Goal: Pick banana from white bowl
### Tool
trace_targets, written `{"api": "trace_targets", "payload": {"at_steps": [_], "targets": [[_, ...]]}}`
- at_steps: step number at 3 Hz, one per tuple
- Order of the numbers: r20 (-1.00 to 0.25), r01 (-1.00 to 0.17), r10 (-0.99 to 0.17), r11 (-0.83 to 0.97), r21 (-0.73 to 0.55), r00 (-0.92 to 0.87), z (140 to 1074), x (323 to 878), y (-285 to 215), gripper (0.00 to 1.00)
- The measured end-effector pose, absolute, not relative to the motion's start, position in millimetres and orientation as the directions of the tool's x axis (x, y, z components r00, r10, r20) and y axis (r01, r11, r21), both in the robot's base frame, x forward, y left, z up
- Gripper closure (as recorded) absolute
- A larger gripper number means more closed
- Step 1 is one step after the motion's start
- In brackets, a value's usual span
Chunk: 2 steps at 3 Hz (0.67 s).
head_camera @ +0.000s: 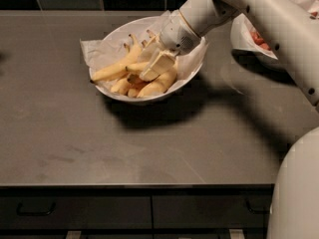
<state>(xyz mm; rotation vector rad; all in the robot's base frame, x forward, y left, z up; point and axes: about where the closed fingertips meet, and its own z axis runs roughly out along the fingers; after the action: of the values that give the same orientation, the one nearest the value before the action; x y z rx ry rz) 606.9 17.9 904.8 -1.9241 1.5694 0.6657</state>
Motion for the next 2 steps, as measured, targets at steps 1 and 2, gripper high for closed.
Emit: {"api": "trace_targets", "payload": {"at_steps": [1,2], "targets": [[-0.687,-0.981,-0.701,-0.155,-0.113,0.190,908.2,606.9,17.9,1.00],[-0.679,-0.977,-0.703,-0.144,-0.158,0.213,924.2,602.1,13.7,1.00]]}}
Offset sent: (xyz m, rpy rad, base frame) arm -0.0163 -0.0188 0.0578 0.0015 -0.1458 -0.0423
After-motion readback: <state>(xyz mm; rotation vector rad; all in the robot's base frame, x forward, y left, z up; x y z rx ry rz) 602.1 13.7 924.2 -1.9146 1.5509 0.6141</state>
